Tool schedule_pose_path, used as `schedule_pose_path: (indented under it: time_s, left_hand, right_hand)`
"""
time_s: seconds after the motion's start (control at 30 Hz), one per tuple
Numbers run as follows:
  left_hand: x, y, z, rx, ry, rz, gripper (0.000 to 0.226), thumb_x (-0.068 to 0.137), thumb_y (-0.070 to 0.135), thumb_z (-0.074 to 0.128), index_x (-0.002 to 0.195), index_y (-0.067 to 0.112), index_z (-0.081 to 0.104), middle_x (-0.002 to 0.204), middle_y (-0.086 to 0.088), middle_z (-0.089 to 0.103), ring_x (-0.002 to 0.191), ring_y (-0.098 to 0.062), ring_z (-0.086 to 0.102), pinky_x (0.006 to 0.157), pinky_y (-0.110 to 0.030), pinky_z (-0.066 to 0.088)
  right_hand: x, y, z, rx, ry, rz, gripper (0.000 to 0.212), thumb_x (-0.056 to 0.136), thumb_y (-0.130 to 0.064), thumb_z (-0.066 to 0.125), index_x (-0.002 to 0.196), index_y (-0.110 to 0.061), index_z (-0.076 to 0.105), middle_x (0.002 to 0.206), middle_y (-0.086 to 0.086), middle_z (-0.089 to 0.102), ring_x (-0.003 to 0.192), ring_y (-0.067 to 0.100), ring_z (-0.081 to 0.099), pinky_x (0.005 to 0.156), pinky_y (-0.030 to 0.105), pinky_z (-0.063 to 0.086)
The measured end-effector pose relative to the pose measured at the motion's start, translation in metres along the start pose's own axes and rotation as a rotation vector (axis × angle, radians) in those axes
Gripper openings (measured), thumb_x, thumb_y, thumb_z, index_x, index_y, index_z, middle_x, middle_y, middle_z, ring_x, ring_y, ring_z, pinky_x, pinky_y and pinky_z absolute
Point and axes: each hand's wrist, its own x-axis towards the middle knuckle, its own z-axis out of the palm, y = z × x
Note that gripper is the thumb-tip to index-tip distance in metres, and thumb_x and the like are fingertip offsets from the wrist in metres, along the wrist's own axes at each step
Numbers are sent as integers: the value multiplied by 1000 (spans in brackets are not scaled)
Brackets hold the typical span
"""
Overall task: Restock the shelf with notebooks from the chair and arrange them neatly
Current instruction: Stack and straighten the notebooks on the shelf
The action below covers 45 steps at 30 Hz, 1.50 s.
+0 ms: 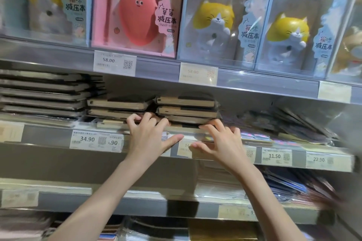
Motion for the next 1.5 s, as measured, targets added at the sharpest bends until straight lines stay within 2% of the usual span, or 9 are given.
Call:
schedule_pose_path:
  time_s: [0.33, 0.57, 0.63, 0.77, 0.9, 1.03, 1.27, 1.4, 1.5]
  left_hand:
    - [-1, -1, -5, 10, 6, 35, 60, 82, 68, 27, 75, 22, 66, 67, 5, 68, 86, -20, 49, 77, -37, 23]
    - [4, 4, -2, 144, -169, 35, 70, 80, 74, 20, 98, 30, 70, 75, -4, 68, 90, -26, 53, 76, -41, 23]
    - [4, 6, -7, 134, -192, 17, 73, 79, 78, 16, 107, 34, 67, 87, -3, 69, 99, -24, 49, 78, -41, 20]
    - [7, 13, -13, 65, -244, -38, 74, 75, 80, 22, 116, 31, 59, 101, -3, 62, 109, -22, 36, 82, -41, 16]
    - [6, 20, -21, 18, -302, -95, 77, 73, 81, 26, 111, 24, 61, 102, -4, 64, 113, -25, 34, 90, -45, 20]
    - [0, 28, -28, -27, -322, -131, 76, 76, 78, 30, 122, 25, 55, 118, -3, 60, 128, -25, 26, 101, -49, 14]
    - [-15, 26, -27, -81, -256, -109, 68, 80, 72, 32, 132, 29, 45, 131, 2, 49, 135, -20, 14, 105, -47, 9]
    - [-23, 15, -25, -283, -112, -130, 54, 84, 64, 39, 126, 33, 51, 123, 7, 53, 125, -10, 17, 101, -39, 12]
    - [-22, 13, -36, -458, -82, -212, 44, 86, 47, 53, 124, 25, 49, 106, 10, 41, 110, -5, 10, 101, -40, 23]
  right_hand:
    - [-5, -5, -7, 69, -74, -3, 67, 80, -72, 31, 128, -28, 47, 125, -6, 42, 109, 17, 50, 104, 42, 18]
    - [-1, -12, -3, -53, -87, 46, 108, 57, -88, -10, 133, -32, 40, 130, -5, 36, 106, 20, 54, 100, 50, 26]
    - [2, -13, -5, -47, -122, 59, 105, 57, -90, -2, 134, -32, 39, 132, -3, 34, 107, 22, 54, 99, 50, 25]
    - [5, -13, -10, 23, -165, 82, 72, 78, -74, 35, 133, -28, 42, 134, 2, 35, 112, 26, 50, 103, 51, 20]
    - [0, -16, -13, 35, -127, 68, 63, 82, -65, 45, 130, -24, 47, 130, 2, 38, 108, 25, 53, 105, 55, 17]
    - [-9, -14, -16, 41, -44, 32, 60, 81, -61, 52, 126, -22, 54, 127, 1, 44, 101, 23, 58, 107, 55, 11]
    - [-25, -12, -10, 15, 57, -31, 60, 79, -64, 45, 123, -24, 56, 118, 2, 51, 96, 22, 62, 107, 61, 18]
    - [-33, -9, -3, 56, 136, -25, 52, 83, -61, 37, 124, -32, 48, 119, -3, 52, 107, 22, 57, 105, 58, 25]
    - [-34, 3, 2, 95, 270, 6, 49, 82, -57, 45, 119, -26, 50, 115, 1, 56, 104, 23, 53, 98, 55, 39]
